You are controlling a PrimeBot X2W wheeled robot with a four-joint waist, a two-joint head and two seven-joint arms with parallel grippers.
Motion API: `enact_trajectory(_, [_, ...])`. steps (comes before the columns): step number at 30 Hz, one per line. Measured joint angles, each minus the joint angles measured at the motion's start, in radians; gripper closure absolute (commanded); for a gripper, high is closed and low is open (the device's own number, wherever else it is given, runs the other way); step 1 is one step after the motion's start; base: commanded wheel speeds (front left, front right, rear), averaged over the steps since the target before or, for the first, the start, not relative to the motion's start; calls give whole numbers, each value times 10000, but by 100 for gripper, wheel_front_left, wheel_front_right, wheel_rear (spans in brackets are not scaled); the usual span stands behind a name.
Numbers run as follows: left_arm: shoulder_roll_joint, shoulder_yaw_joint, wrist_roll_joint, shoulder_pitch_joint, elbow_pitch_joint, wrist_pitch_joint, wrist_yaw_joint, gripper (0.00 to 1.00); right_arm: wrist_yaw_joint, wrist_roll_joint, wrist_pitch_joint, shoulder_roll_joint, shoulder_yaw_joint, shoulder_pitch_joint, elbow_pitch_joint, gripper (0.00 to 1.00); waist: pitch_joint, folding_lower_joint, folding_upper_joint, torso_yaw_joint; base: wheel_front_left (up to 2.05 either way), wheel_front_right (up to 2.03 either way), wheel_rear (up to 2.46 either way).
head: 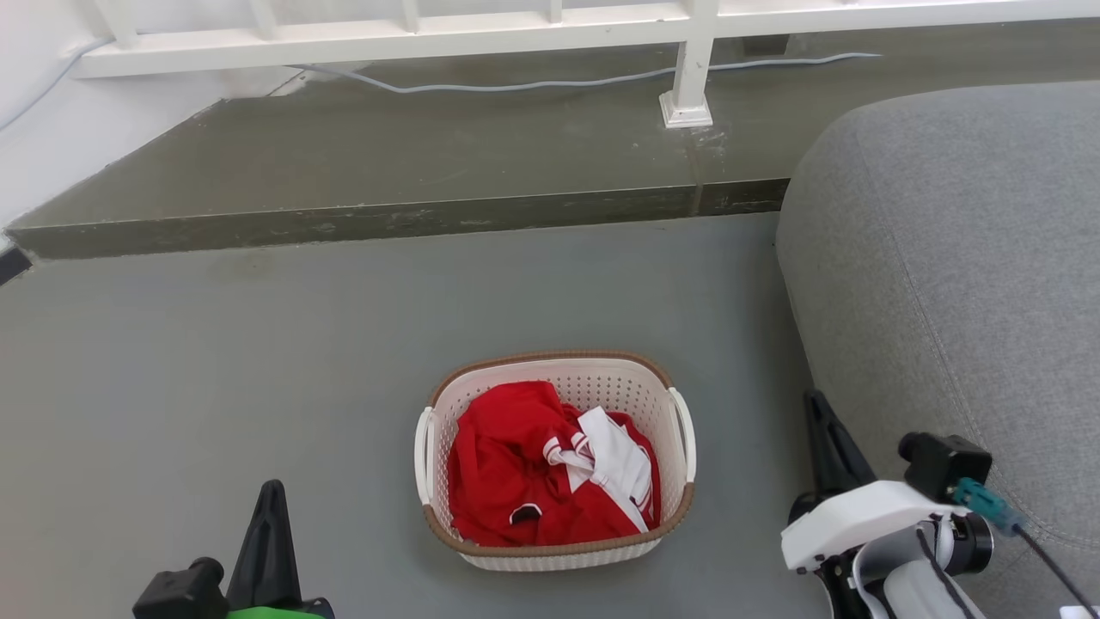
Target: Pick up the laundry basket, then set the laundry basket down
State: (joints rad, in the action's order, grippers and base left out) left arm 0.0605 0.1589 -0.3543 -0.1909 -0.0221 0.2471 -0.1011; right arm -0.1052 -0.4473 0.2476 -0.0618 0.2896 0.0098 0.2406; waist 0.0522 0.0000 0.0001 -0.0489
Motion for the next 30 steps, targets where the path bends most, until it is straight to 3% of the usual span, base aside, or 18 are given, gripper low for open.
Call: enact_trajectory(30, [136,-566,-4523,371,-372,-928,495,100,619,-4119,-1007,-31,-1197,-10,-107,100,-144,0,0,154,0,0,0])
